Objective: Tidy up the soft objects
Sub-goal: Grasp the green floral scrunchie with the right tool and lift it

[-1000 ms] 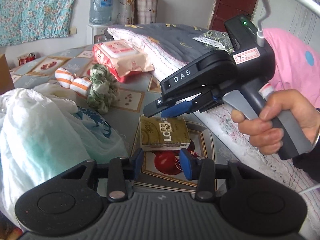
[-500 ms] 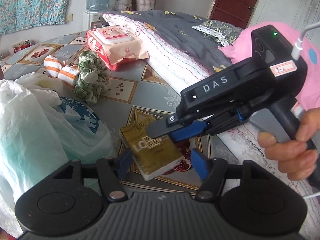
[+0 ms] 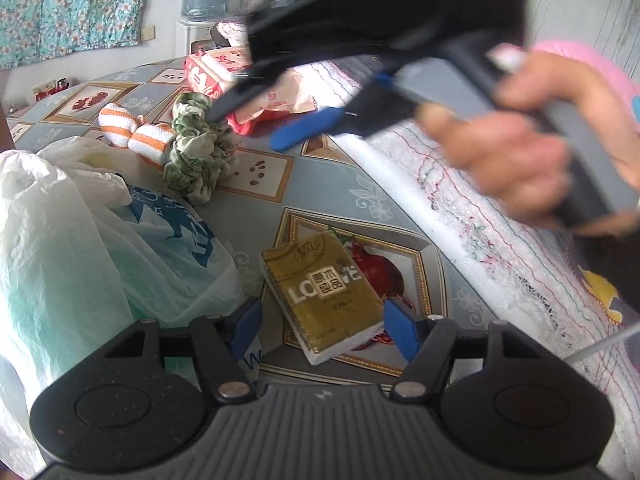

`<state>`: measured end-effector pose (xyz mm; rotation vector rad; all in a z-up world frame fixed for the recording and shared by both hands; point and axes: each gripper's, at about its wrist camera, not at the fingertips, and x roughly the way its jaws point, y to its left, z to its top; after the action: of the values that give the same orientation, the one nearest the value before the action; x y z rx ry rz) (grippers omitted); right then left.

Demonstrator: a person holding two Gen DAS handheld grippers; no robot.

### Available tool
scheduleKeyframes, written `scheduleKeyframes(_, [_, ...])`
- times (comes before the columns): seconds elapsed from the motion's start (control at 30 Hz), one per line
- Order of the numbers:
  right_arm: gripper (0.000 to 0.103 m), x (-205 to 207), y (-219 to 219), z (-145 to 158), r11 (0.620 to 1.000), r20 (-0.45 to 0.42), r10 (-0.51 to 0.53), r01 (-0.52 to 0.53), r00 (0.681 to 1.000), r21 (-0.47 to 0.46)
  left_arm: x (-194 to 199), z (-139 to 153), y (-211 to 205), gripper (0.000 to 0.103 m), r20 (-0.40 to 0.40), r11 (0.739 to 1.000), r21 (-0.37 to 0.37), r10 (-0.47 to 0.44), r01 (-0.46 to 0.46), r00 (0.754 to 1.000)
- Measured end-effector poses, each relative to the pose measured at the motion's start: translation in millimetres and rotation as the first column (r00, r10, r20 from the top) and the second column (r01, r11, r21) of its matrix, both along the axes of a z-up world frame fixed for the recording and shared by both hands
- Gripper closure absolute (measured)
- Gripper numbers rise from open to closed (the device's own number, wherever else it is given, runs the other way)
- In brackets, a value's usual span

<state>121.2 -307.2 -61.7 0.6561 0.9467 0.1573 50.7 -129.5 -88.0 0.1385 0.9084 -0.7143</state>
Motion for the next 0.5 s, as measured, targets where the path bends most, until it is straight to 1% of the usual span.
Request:
scheduleKeyframes(0.07, [0.041, 18.3, 4.8, -5.9, 1.0, 0.001, 0.017, -0.017, 1.0, -0.025, 1.5, -0.3, 2.3, 0.036, -0.004, 1.0, -0.003, -0.003, 0.003, 1.0])
scheduleKeyframes(0.13, [0.038, 33.6, 7.9, -14.5, 0.999, -0.012, 0.029, -0.029, 1.0, -0.037, 2.3, -1.6, 3.5, 0.036, -0.009, 1.0, -0.004, -0.005, 0.005, 1.0])
scheduleKeyframes(0.17, [0.036, 38.5, 8.2, -18.2, 0.999, -0.017, 0.031, -0.032, 0.999, -0.036, 2.2, -2.4, 3.7, 0.036, -0.011, 1.0, -0.004, -0.007, 0.007, 1.0])
scheduleKeyframes(0.3, [0.036, 48.7, 6.3, -34.0, 1.0, -0.035, 0.028, -0.028, 0.999, 0.005, 1.7, -4.5, 5.3, 0.036, -0.007, 1.0, -0.009, -0.012, 0.012, 1.0])
scheduleKeyframes(0.33, [0.04, 48.8, 5.6, -35.8, 0.999, -0.032, 0.029, -0.029, 0.999, 0.017, 1.5, -4.5, 6.0, 0.036, -0.006, 1.0, -0.01, -0.013, 0.013, 1.0])
scheduleKeyframes(0.37, [0.05, 47.6, 6.0, -37.2, 0.999, -0.026, 0.029, -0.028, 0.999, 0.026, 1.4, -4.5, 6.5, 0.036, -0.005, 1.0, -0.01, -0.014, 0.014, 1.0])
scheduleKeyframes(0.4, [0.057, 44.9, 6.7, -37.5, 0.999, -0.022, 0.032, -0.031, 0.999, 0.035, 1.2, -4.4, 6.8, 0.036, -0.003, 1.0, -0.011, -0.015, 0.015, 1.0])
scheduleKeyframes(0.47, [0.076, 40.0, 6.1, -35.2, 0.999, -0.016, 0.031, -0.03, 0.999, 0.041, 1.0, -4.2, 6.5, 0.036, -0.002, 1.0, -0.01, -0.016, 0.016, 1.0])
scheduleKeyframes(0.5, [0.078, 34.9, 5.9, -32.3, 0.999, -0.012, 0.029, -0.028, 1.0, 0.024, 0.6, -3.9, 6.3, 0.036, 0.0, 1.0, -0.011, -0.017, 0.017, 1.0])
